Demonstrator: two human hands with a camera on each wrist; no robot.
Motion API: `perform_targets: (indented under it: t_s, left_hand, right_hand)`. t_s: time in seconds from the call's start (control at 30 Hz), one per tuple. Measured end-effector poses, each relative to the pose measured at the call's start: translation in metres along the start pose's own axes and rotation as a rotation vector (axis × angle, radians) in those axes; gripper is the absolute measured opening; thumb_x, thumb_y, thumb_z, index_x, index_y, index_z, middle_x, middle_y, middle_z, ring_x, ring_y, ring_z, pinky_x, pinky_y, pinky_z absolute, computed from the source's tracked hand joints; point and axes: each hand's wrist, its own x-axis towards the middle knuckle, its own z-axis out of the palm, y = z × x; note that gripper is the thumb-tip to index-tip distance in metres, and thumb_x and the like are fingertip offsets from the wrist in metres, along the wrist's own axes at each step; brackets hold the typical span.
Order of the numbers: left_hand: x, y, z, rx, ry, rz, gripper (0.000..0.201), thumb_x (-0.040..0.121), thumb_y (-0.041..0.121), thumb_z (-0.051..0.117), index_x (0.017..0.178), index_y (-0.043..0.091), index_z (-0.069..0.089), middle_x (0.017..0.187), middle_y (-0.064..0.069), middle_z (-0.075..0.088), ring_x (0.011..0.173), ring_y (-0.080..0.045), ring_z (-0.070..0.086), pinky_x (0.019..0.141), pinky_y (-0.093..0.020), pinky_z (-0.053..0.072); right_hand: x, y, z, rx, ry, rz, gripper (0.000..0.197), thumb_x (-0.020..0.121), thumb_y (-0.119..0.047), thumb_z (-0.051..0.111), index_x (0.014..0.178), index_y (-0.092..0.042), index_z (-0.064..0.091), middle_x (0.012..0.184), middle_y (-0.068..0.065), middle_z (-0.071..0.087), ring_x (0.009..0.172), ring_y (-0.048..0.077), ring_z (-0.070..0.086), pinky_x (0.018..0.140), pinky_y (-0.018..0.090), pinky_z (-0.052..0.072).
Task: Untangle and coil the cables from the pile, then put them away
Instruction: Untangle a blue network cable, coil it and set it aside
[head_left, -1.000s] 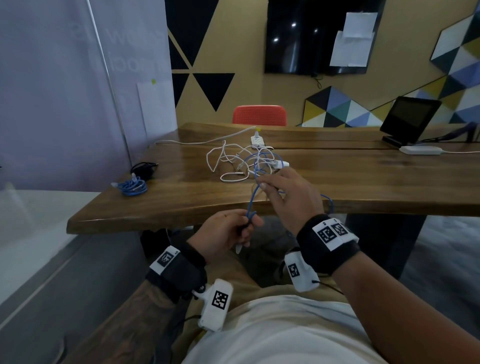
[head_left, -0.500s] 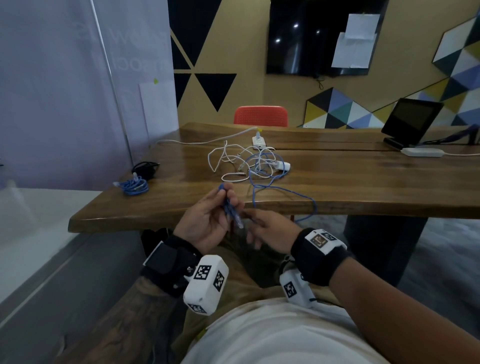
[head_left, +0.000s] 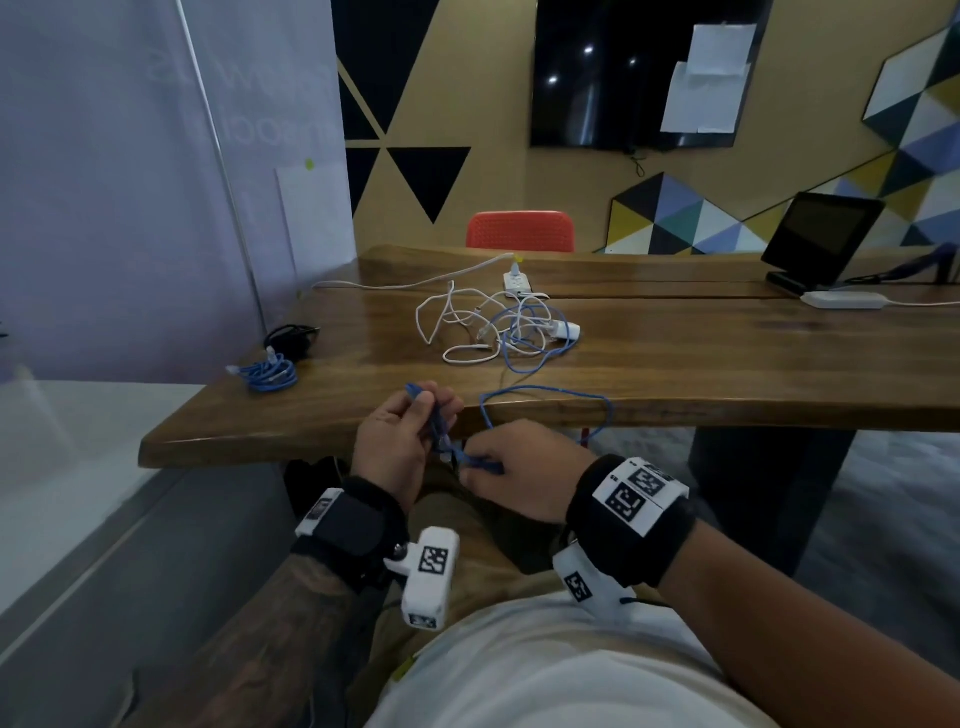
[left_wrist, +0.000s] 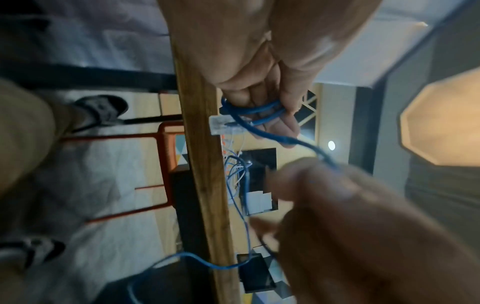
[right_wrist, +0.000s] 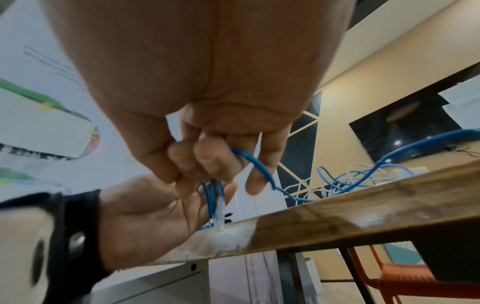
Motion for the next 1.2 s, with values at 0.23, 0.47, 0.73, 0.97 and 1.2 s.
perform_targets:
  t_s: [0.23,0.47,0.73,0.97,1.2]
  left_hand:
    - [-0.007,-0.004,0.003,0.472,-0.360,-0.003,0.015,0.100,0.010,0.048,0.093,0.004,0.060,0.072,-0.003,0.067,0.063,-0.013,0.061,0.063,-0.024,0.051]
    - [-0.020,0.011,0.022,0.407,-0.525,-0.314,0.029,0.098,0.021,0.039,0.086,0.005,0.060,0.059,-0.006,0.048,0.050,-0.015,0.042,0.053,-0.025,0.042]
    - [-0.020,0.032,0.017,-0.197,-0.506,-0.522,0.029,0.091,0.019,0.027,0.077,0.010,0.051,0.054,0.004,0.033,0.043,-0.010,0.033,0.052,-0.027,0.040]
    - [-0.009,0.029,0.009,-0.536,-0.222,-0.382,0.029,0.100,0.017,0.035,0.085,0.007,0.057,0.068,0.003,0.045,0.055,-0.009,0.046,0.073,-0.026,0.050]
    - [0.010,0.013,-0.010,-0.300,0.140,-0.161,0.023,0.103,0.016,0.042,0.091,0.008,0.060,0.076,-0.003,0.065,0.067,-0.010,0.068,0.080,-0.029,0.053]
  right_hand:
    - [-0.006,0.017,-0.018,0.111,0.424,-0.050,0.006,0.084,-0.032,0.068,0.084,-0.027,0.072,0.068,-0.012,0.060,0.064,0.007,0.053,0.060,0.028,0.045]
    - [-0.007,0.037,-0.019,0.063,0.550,-0.061,0.019,0.093,-0.030,0.066,0.109,-0.026,0.073,0.089,-0.011,0.061,0.083,0.007,0.057,0.075,0.030,0.051]
    - [0.004,0.053,0.009,0.424,0.436,0.089,0.020,0.100,-0.022,0.057,0.100,-0.027,0.076,0.082,-0.017,0.068,0.079,-0.007,0.059,0.079,0.023,0.047]
    - [0.003,0.033,0.020,0.340,-0.245,0.262,0.026,0.105,-0.037,0.042,0.118,-0.027,0.062,0.084,-0.002,0.068,0.056,0.011,0.055,0.061,0.026,0.049]
    - [-0.003,0.006,0.002,0.069,-0.317,0.098,0.031,0.102,-0.040,0.048,0.116,-0.021,0.068,0.101,0.000,0.068,0.091,0.014,0.061,0.084,0.032,0.047]
